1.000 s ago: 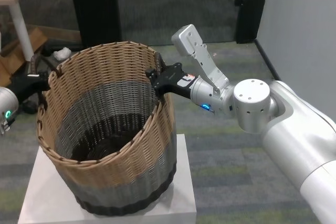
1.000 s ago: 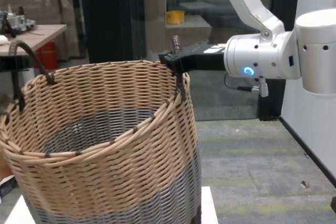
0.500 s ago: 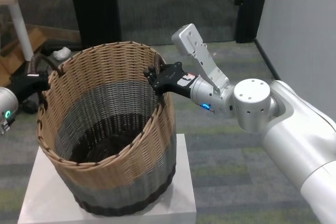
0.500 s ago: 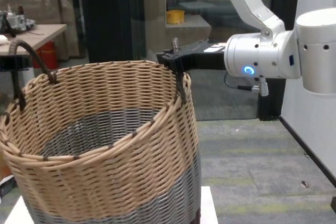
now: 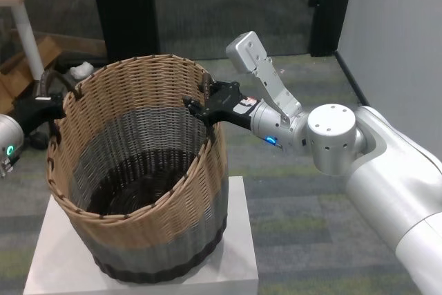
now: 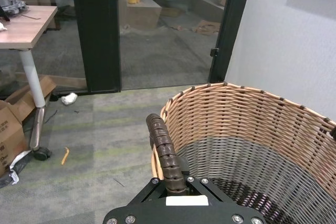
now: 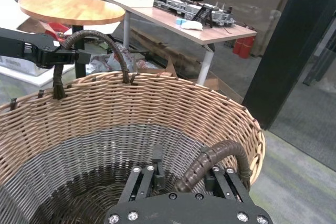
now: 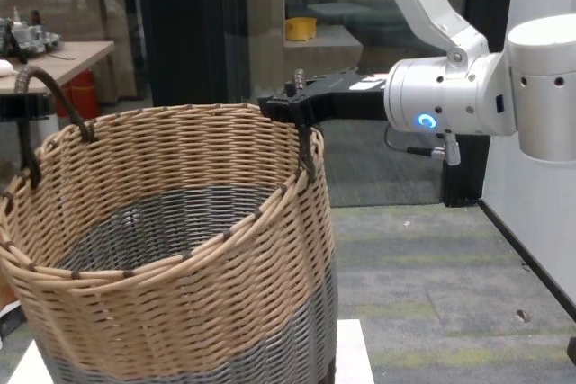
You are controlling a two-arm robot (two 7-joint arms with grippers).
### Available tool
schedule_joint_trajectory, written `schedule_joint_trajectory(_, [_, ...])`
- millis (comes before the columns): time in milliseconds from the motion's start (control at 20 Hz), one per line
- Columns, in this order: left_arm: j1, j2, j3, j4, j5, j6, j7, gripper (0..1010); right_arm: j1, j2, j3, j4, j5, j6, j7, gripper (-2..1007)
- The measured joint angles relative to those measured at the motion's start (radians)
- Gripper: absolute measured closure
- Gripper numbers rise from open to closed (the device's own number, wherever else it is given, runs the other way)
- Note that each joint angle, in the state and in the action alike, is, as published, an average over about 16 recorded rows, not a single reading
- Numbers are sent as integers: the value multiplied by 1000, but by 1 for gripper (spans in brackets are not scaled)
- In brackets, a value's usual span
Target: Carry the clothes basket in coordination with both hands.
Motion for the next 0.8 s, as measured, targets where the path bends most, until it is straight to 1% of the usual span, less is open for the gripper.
schedule_joint_trajectory(400, [1,0,-1,-1,-1,-1,0,1010,-1,1,0,-1,1,1,3,316])
schedule_joint_trajectory(600, [1,0,-1,-1,-1,-2,0,1010,-1,4,0,-6,11,15,25,183])
schedule_joint_trajectory(800, [1,0,-1,-2,-2,-2,0,1010,0,10,1,-12,30,42,53,86])
